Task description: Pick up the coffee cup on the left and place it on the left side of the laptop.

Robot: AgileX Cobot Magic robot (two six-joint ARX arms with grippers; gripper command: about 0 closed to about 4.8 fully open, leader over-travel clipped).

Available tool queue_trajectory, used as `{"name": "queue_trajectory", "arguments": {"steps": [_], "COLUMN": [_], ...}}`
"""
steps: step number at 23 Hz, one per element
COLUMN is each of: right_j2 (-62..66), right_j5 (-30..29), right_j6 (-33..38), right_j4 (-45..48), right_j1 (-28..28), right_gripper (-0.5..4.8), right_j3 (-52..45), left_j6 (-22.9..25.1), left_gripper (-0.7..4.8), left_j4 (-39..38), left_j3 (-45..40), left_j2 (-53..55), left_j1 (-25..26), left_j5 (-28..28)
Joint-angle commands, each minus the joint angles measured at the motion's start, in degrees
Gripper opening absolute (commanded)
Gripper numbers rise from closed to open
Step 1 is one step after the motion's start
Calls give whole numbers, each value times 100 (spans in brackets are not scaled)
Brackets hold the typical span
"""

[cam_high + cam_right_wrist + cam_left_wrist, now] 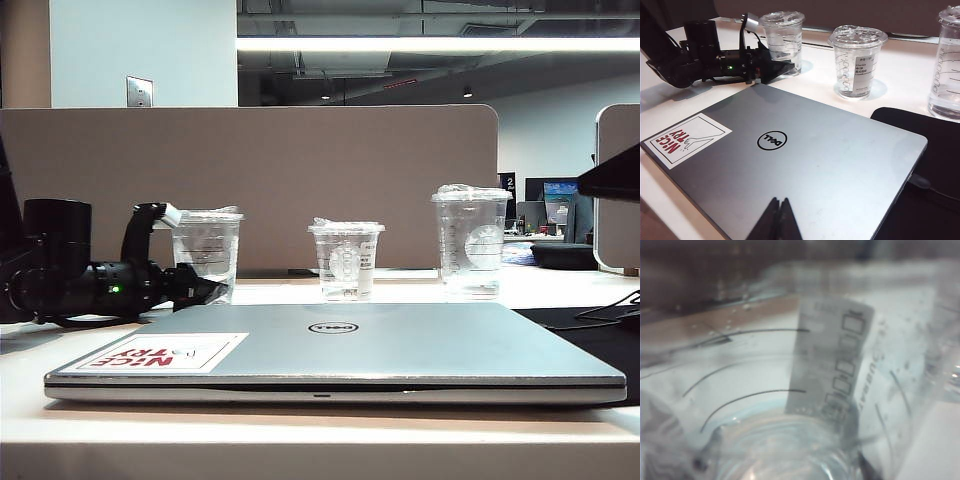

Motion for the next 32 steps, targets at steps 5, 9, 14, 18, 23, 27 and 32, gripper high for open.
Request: {"name": "queue_trajectory", "arguments": {"steps": [5, 9, 14, 18, 23, 27, 32], "right_j2": [4, 4, 2, -4, -4, -4, -4], "right_j5": [7, 7, 7, 7, 7, 7, 7], "right_j6": [-2, -2, -2, -2, -2, -2, -2], "right_j4": [79, 79, 76, 79, 76, 76, 76], "right_j1": [9, 9, 7, 7, 7, 7, 9], "right_gripper": [-4, -4, -4, -4, -4, -5, -4], "right_j3": [-24, -24, -24, -24, -24, -24, -24], "left_j6": [-621, -920, -1023, -968, -813, -531, -398], "left_gripper": [309, 309, 311, 341, 340, 340, 340], "left_j4": [717, 1012, 1075, 1340, 1478, 1478, 1484], "left_j3": [-13, -26, -310, -750, -1534, -1974, -2424], "left_j2": [2, -24, -205, -422, -949, -1270, -1506], "left_j1": [142, 229, 463, 597, 835, 890, 885], "left_j5": [682, 981, 1222, 1189, 1128, 925, 852]}}
